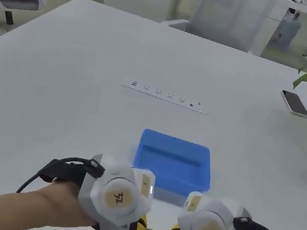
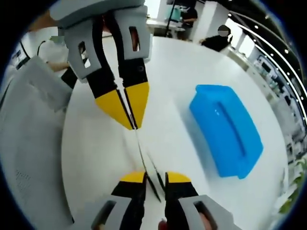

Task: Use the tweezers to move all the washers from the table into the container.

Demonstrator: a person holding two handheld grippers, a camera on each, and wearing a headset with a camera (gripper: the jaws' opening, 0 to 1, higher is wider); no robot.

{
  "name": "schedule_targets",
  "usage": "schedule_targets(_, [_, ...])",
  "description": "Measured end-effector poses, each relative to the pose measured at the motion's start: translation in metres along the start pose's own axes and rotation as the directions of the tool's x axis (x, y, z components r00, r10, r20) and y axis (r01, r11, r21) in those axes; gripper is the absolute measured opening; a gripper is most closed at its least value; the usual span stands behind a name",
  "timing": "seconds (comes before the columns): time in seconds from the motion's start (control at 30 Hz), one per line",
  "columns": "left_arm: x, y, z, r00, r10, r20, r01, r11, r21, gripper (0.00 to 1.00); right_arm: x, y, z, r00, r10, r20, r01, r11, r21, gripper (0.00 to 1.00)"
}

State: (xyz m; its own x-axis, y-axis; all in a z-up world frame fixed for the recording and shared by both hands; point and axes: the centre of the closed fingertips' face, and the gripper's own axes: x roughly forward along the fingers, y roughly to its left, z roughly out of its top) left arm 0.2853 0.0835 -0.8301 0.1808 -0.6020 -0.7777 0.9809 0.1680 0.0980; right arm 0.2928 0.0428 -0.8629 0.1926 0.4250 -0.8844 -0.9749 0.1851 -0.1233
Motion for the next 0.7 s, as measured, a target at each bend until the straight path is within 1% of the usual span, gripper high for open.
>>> schedule_targets(0.03, [0.002, -0.002, -0.006, 0.9996, -0.017, -0.023, 0.016, 1.0, -0.022, 0.0, 0.0, 0.001, -0.002, 1.0, 0.004, 0.002, -0.004, 1.0, 0.008, 0.1])
schedule_targets(0.07, [0.004, -0.002, -0.011, 0.9989, -0.023, -0.041, 0.02, 0.999, -0.049, 0.0, 0.002, 0.001, -0.004, 1.0, 0.003, 0.005, -0.003, 1.0, 0.013, 0.11])
schedule_targets(0.1, [0.007, 0.0, -0.014, 0.9987, -0.019, -0.048, 0.016, 0.998, -0.065, 0.0, 0.001, 0.001, 0.001, 0.9988, 0.002, 0.049, -0.003, 1.0, 0.03, 0.11])
schedule_targets(0.13, [0.009, 0.0, -0.015, 0.9988, -0.017, -0.047, 0.015, 0.998, -0.058, 0.0, -0.002, -0.001, -0.002, 0.9993, -0.011, 0.036, 0.009, 0.998, 0.057, 0.12])
schedule_targets(0.17, [0.01, -0.001, -0.017, 0.9987, -0.014, -0.05, 0.012, 0.999, -0.051, 0.0, -0.003, -0.001, -0.001, 0.999, -0.002, 0.044, -0.001, 0.998, 0.061, 0.12])
schedule_targets(0.2, [0.011, -0.001, -0.019, 0.9983, -0.017, -0.056, 0.014, 0.999, -0.046, 0.0, -0.002, -0.001, -0.001, 0.9986, 0.0, 0.052, -0.004, 0.996, 0.084, 0.12])
schedule_targets(0.27, [0.014, -0.001, -0.025, 0.9959, -0.028, -0.086, 0.023, 0.998, -0.055, 0.0, -0.002, -0.003, -0.003, 0.998, -0.006, 0.062, -0.001, 0.994, 0.113, 0.13])
schedule_targets(0.33, [0.017, 0.0, -0.031, 0.9938, -0.033, -0.106, 0.028, 0.998, -0.052, 0.0, -0.003, -0.004, -0.004, 0.9979, -0.013, 0.064, 0.004, 0.99, 0.138, 0.17])
schedule_targets(0.37, [0.017, -0.001, -0.033, 0.9928, -0.035, -0.115, 0.03, 0.998, -0.047, 0.0, -0.004, -0.003, -0.004, 0.9976, -0.008, 0.069, -0.002, 0.988, 0.152, 0.19])
schedule_targets(0.4, [0.019, -0.001, -0.036, 0.9908, -0.036, -0.13, 0.032, 0.999, -0.029, 0.0, -0.005, -0.001, -0.004, 0.9967, -0.008, 0.081, -0.007, 0.983, 0.186, 0.2])
schedule_targets(0.43, [0.017, -0.001, -0.038, 0.9886, -0.028, -0.148, 0.025, 0.999, -0.024, 0.0, -0.008, -0.001, -0.003, 0.9956, -0.016, 0.092, -0.003, 0.981, 0.196, 0.2])
schedule_targets(0.47, [0.017, -0.002, -0.035, 0.9903, -0.032, -0.135, 0.029, 0.999, -0.024, 0.0, -0.009, 0.001, -0.003, 0.9948, -0.019, 0.1, -0.002, 0.979, 0.205, 0.21])
schedule_targets(0.5, [0.017, -0.002, -0.034, 0.9905, -0.034, -0.133, 0.032, 0.999, -0.021, 0.0, -0.012, 0.002, -0.002, 0.9939, -0.025, 0.108, 0.0, 0.975, 0.224, 0.21])
schedule_targets(0.57, [0.017, -0.002, -0.034, 0.9902, -0.037, -0.134, 0.034, 0.999, -0.021, 0.0, -0.019, 0.004, 0.002, 0.9882, -0.047, 0.146, 0.003, 0.958, 0.288, 0.23])
schedule_targets(0.6, [0.017, -0.002, -0.034, 0.9904, -0.037, -0.133, 0.034, 0.999, -0.022, 0.0, -0.024, 0.006, 0.005, 0.9841, -0.055, 0.169, -0.004, 0.944, 0.331, 0.25])
schedule_targets(0.63, [0.017, -0.003, -0.034, 0.9905, -0.036, -0.133, 0.034, 0.999, -0.02, 0.0, -0.028, 0.007, 0.007, 0.9804, -0.061, 0.187, -0.009, 0.936, 0.352, 0.25])
schedule_targets(0.7, [0.016, -0.005, -0.033, 0.9906, -0.031, -0.133, 0.029, 0.999, -0.019, 0.0, -0.037, 0.006, 0.007, 0.9737, -0.093, 0.208, 0.004, 0.921, 0.39, 0.27])
